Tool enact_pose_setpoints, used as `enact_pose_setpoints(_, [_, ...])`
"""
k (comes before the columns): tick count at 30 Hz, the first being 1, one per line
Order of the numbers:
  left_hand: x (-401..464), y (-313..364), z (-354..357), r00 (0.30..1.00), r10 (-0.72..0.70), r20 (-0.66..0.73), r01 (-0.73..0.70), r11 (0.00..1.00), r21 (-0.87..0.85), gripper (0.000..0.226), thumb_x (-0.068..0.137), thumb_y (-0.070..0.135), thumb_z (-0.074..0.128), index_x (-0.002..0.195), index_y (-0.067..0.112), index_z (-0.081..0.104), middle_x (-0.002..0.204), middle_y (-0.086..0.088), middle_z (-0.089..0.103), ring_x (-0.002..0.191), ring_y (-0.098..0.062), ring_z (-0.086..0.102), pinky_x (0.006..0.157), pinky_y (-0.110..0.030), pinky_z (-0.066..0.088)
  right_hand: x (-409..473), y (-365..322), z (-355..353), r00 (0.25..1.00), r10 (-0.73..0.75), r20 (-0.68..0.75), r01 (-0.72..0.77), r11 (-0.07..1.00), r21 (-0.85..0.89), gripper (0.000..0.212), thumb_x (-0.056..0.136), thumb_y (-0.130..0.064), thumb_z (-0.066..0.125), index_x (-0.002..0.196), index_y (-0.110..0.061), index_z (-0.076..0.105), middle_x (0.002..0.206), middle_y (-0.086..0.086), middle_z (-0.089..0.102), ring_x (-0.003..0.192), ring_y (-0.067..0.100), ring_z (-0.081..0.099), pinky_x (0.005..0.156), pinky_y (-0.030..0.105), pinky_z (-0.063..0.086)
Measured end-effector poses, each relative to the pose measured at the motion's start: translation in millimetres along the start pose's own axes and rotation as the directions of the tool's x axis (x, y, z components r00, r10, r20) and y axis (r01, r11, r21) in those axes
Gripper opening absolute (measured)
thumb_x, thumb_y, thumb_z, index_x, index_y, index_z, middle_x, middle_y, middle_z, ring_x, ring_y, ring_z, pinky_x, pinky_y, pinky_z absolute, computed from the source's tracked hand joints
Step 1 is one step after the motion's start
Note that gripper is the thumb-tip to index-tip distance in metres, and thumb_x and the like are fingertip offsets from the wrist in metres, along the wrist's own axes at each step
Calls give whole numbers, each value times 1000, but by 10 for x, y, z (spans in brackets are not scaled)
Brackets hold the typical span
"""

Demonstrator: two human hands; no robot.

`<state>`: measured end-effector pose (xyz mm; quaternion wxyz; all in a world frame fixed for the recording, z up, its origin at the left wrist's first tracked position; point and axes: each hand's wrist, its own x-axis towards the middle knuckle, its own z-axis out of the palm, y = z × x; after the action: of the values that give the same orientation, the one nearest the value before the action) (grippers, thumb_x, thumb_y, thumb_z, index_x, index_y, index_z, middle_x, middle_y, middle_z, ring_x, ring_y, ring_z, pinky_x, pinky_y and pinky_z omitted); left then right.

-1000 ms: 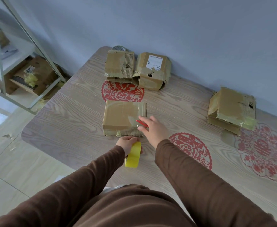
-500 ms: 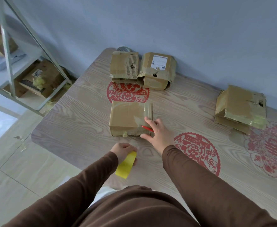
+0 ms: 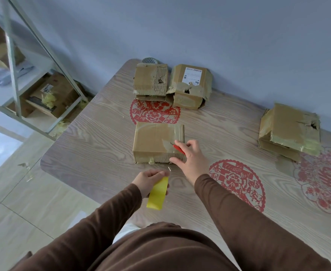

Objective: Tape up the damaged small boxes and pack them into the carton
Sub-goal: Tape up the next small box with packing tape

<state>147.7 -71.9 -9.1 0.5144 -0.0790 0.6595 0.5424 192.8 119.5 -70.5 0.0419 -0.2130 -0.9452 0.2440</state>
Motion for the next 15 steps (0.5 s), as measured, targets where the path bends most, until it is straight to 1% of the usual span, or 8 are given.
enact_pose_setpoints(3, [35,1,-7,996,72,-54,-68,994,88,21,97,28,66,113,19,75,91,-10,59,76,-25,57,66,-33,54,-144,-47,-186,985,144,-93,-104,933,346,33,95,-44,64,127,-36,68,101,-9,51,83,4,52,77,32,51])
enact_pose_setpoints(6, [49,29,-1,986,158,-54,-151,982,111,23,84,41,72,102,30,80,88,-9,58,77,-28,50,71,-48,48,-461,-174,-301,966,253,60,-241,782,574,36,102,-42,52,138,-46,52,76,-18,56,69,-1,53,72,29,49])
enact_pose_setpoints(9, [36,120,69,985,170,-32,-171,985,-11,18,97,30,65,108,24,79,91,-10,65,80,-28,60,73,-46,58,-863,-335,-274,951,134,278,-296,657,694,64,99,-53,50,154,-54,17,90,-10,63,82,5,59,82,29,50])
enact_pose_setpoints(10, [13,154,97,988,152,-6,-152,985,-81,21,100,27,61,112,22,77,93,-9,68,82,-25,63,72,-42,61,-956,-403,-246,945,68,320,-290,627,723,72,98,-56,52,155,-54,8,109,-12,66,97,4,61,91,27,49])
enact_pose_setpoints(11, [14,167,116,990,141,24,-136,982,-128,23,100,26,59,115,20,75,96,-9,70,83,-23,65,71,-39,61,-1016,-467,-218,939,10,344,-278,611,741,79,97,-55,54,156,-53,1,133,-19,58,116,-2,57,101,23,45])
enact_pose_setpoints(12, [7,186,138,992,124,37,-116,979,-170,25,101,27,58,118,19,74,97,-9,71,84,-23,66,70,-37,61,-1046,-519,-201,935,-21,355,-268,614,742,84,97,-52,56,156,-50,-4,145,-29,43,126,-11,48,106,19,41])
enact_pose_setpoints(13, [7,203,158,993,110,35,-103,980,-172,25,101,27,58,118,20,74,96,-8,72,82,-23,66,70,-36,60,-1052,-557,-207,935,-27,353,-258,632,731,85,99,-47,57,157,-48,-6,145,-38,33,127,-19,42,107,17,40])
enact_pose_setpoints(15, [33,219,155,991,127,-39,-129,990,-49,22,99,31,61,112,23,76,83,0,73,72,-15,66,64,-32,60,-1039,-603,-261,943,3,333,-240,700,673,82,102,-38,55,157,-48,-5,131,-46,34,116,-24,47,103,17,44])
